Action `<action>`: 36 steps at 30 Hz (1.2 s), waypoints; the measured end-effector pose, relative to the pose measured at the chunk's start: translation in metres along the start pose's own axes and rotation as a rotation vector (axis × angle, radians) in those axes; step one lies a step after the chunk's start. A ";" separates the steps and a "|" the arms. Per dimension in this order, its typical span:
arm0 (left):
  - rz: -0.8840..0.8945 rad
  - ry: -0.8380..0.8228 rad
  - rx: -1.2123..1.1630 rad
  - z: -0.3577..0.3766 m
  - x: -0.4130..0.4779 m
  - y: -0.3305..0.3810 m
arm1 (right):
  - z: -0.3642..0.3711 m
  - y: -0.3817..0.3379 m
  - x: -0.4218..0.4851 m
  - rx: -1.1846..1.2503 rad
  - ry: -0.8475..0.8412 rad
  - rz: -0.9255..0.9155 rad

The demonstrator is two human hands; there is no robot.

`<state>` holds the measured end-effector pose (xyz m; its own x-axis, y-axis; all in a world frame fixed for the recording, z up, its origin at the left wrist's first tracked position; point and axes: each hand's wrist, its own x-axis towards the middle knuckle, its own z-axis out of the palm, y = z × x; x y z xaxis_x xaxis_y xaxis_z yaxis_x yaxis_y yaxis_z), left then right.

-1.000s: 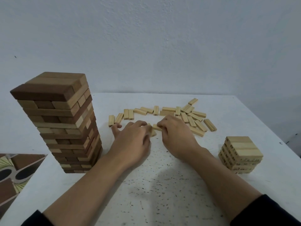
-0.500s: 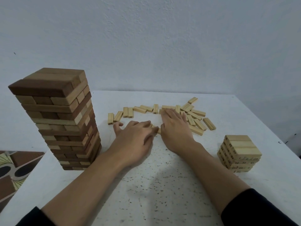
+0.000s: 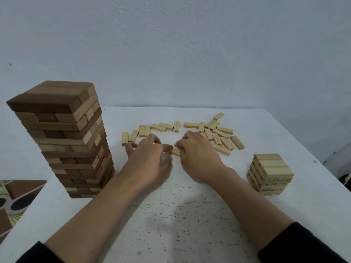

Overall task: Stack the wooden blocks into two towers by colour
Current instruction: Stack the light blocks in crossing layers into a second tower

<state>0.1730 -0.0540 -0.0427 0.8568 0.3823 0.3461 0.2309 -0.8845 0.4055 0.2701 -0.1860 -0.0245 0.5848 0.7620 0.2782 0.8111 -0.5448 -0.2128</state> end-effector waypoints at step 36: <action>0.183 -0.359 -0.249 -0.024 -0.002 0.010 | -0.014 0.018 -0.047 0.326 -0.006 -0.056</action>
<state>0.1624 -0.0569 -0.0191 0.9885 0.0702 0.1340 -0.0191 -0.8208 0.5709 0.2576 -0.2368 -0.0285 0.5386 0.7902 0.2926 0.7954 -0.3623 -0.4858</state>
